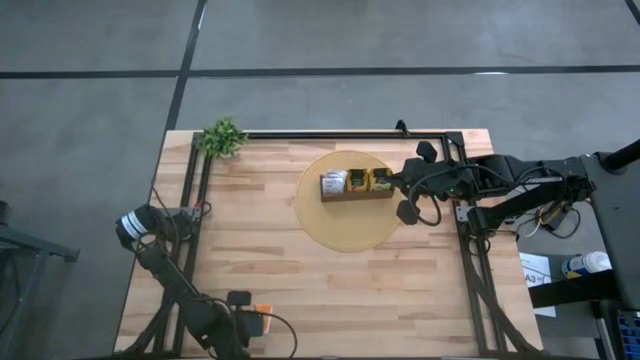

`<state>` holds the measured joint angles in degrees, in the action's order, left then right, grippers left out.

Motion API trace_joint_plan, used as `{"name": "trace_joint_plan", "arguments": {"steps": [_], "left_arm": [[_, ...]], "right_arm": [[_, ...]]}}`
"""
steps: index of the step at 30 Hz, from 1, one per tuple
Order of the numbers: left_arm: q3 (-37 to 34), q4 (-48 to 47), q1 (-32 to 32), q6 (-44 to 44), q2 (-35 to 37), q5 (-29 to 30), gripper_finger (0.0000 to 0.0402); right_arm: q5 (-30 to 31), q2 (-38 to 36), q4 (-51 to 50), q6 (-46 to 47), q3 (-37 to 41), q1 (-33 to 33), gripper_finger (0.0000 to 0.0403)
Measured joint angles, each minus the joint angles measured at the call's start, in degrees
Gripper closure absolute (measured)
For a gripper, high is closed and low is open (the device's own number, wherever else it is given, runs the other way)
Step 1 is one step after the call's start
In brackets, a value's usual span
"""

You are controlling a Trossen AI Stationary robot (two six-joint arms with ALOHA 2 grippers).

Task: Pick & Place Tea
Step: Put the white tea bag into the left section of the wooden organizer

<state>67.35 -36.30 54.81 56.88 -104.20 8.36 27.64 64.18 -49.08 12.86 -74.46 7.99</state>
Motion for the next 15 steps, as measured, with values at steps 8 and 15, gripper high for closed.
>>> {"name": "trace_joint_plan", "arguments": {"steps": [8,15], "left_arm": [[-0.5,-3.2,-0.2,-3.2,0.0,5.5,0.0283],[0.0,-3.3,0.0,-5.4,0.0,2.4,0.0283]], "right_arm": [[0.0,0.0,0.0,0.0,0.0,0.0,0.0394],[0.0,0.0,0.0,0.1,0.0,0.0,0.0394]]}}
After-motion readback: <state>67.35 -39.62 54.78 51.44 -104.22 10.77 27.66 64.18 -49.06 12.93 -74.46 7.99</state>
